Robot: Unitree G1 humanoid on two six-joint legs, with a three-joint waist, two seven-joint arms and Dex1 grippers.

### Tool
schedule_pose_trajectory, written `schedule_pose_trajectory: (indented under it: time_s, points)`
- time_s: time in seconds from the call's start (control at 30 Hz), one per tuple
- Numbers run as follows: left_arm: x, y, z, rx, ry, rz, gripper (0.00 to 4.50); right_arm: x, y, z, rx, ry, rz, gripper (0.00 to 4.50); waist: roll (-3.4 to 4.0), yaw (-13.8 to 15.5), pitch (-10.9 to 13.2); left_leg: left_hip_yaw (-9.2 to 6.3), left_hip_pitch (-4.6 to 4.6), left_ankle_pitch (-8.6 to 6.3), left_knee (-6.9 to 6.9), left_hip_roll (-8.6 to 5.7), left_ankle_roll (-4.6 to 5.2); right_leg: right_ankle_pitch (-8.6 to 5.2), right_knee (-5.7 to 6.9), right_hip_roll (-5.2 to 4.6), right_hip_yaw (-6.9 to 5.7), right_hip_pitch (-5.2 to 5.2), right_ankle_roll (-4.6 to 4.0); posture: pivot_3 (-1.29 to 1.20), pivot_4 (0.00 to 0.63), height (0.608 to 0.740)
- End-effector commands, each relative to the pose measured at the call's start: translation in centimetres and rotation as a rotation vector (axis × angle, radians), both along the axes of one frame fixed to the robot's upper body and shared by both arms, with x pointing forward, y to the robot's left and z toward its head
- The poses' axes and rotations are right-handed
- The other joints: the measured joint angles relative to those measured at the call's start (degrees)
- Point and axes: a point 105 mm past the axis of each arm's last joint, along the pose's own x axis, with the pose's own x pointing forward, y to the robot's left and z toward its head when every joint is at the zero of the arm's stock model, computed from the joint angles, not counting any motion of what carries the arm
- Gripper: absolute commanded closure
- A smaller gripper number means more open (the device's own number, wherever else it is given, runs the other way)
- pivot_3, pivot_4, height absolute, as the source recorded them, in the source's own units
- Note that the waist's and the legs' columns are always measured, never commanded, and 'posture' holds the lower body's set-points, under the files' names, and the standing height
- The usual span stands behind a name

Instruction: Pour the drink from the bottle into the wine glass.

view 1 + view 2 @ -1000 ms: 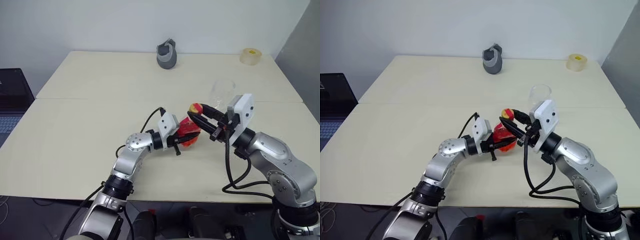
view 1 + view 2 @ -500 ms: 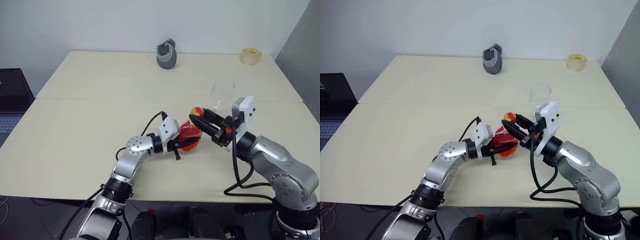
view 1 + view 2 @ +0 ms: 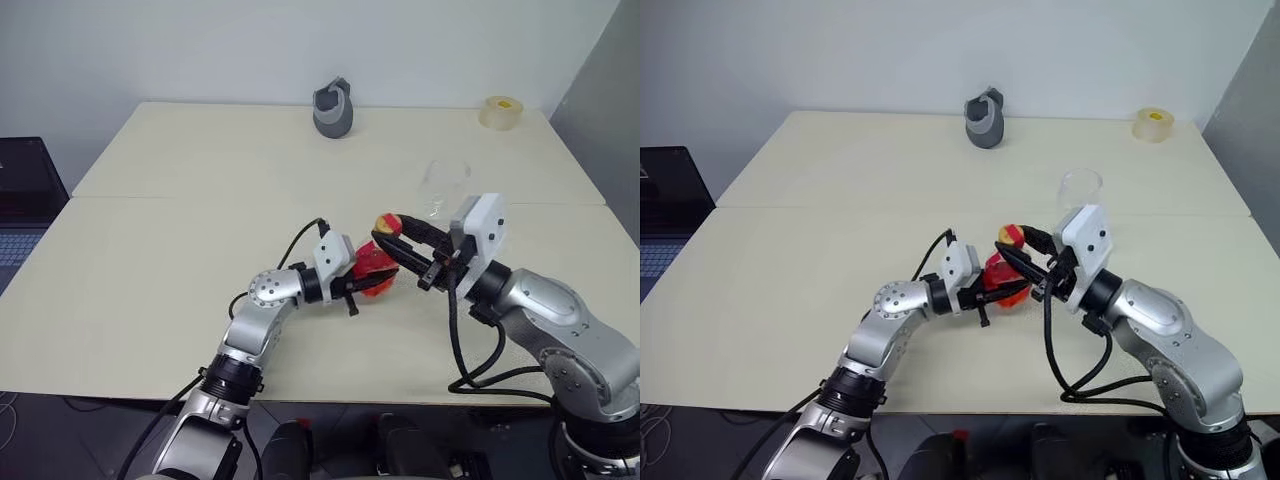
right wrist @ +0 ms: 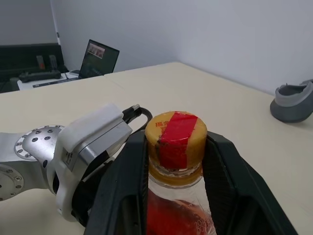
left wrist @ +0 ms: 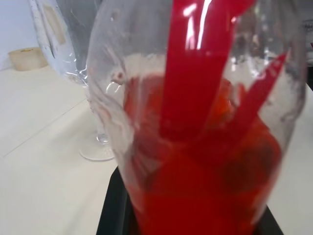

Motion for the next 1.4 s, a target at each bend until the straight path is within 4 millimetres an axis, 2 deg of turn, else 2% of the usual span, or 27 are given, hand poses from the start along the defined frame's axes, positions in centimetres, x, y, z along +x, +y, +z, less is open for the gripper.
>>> schedule_pose_trajectory:
  time_s: [0.03,0.17,0.6,0.83,1.07,1.4]
  points:
    - [-0.4,-0.6,0.8,-0.004,-0.036,-0.026,3.74,-1.9,1.6,2.3,-0.007,-0.163,0.101,3.27,0.0,0.0,0.0,0.0,0.0,0.0,0.0,0.0,0.0,0.0,0.0,0.0,0.0,0.0,0.0,0.0,0.15,0.74]
    - [-0.5,-0.6,0.8,-0.004,-0.029,-0.025,3.74,-2.0,1.7,2.2,-0.008,-0.166,0.114,3.27,0.0,0.01,0.0,-0.02,0.0,0.0,0.0,0.01,0.0,0.0,0.0,0.0,-0.02,0.0,-0.01,0.0,0.15,0.74]
    - [-0.7,-0.6,0.9,-0.004,-0.037,-0.022,3.75,-1.6,1.4,0.0,0.116,0.097,0.12,3.27,0.0,0.0,0.0,-0.03,0.01,0.0,0.0,0.02,0.0,0.01,0.01,-0.01,-0.01,0.0,-0.01,0.0,0.15,0.74]
    - [-0.6,-0.6,1.1,-0.009,-0.043,-0.018,3.75,-1.4,1.3,-0.2,0.15,0.163,0.115,3.27,0.0,0.0,0.0,-0.02,0.0,0.0,0.0,0.01,0.0,0.01,0.01,-0.02,0.0,0.0,-0.01,0.0,0.15,0.74]
    - [-0.5,-0.5,1.1,-0.013,-0.041,-0.005,3.75,-1.7,1.7,-0.2,0.136,0.169,0.138,0.85,0.0,-0.03,0.0,-0.03,0.01,0.0,-0.01,0.02,0.0,0.0,0.01,-0.01,-0.01,0.0,-0.01,0.0,0.15,0.74]
    - [-0.4,-0.4,1.1,-0.013,-0.037,0.0,3.75,-1.1,1.1,1.0,0.142,0.105,0.092,0.81,0.0,-0.01,0.0,-0.03,0.01,0.0,-0.01,0.02,0.0,0.0,0.01,-0.01,-0.01,0.0,-0.01,0.0,0.15,0.74]
